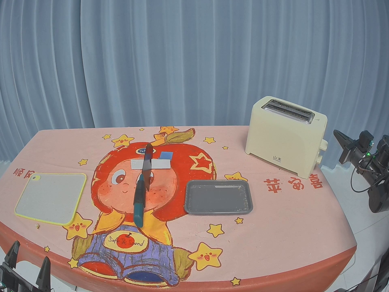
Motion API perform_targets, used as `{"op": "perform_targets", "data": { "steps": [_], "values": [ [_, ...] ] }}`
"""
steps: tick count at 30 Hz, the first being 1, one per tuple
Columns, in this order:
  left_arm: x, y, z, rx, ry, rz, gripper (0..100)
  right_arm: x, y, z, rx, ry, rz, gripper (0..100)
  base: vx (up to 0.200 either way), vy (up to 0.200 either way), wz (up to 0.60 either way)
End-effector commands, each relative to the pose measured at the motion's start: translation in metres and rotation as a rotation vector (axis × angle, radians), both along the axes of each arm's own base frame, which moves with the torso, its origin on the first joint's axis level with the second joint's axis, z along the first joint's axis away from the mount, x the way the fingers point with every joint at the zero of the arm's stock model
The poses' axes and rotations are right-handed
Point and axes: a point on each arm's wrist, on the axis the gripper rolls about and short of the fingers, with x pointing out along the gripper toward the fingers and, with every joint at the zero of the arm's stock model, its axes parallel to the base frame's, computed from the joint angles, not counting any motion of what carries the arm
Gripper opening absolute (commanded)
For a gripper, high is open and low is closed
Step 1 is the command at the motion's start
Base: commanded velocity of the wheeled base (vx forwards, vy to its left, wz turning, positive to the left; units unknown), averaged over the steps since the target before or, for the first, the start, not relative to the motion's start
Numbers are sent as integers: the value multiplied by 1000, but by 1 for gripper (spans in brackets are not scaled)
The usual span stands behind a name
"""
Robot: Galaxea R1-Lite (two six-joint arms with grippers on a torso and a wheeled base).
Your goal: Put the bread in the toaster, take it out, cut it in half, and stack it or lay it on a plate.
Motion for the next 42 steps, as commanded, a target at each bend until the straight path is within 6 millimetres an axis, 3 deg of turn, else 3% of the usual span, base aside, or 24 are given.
{"op": "perform_targets", "data": {
  "steps": [1,28,42],
  "values": [
    [0,0,-5,0,1,0,100,-14,5,17,-8,-47,0,0,0,0,0],
    [0,0,-5,0,1,0,100,-41,11,40,-53,-124,-22,0,0,0,0],
    [0,0,-5,0,1,0,100,-74,20,12,-111,0,-7,0,0,0,0]
  ]
}}
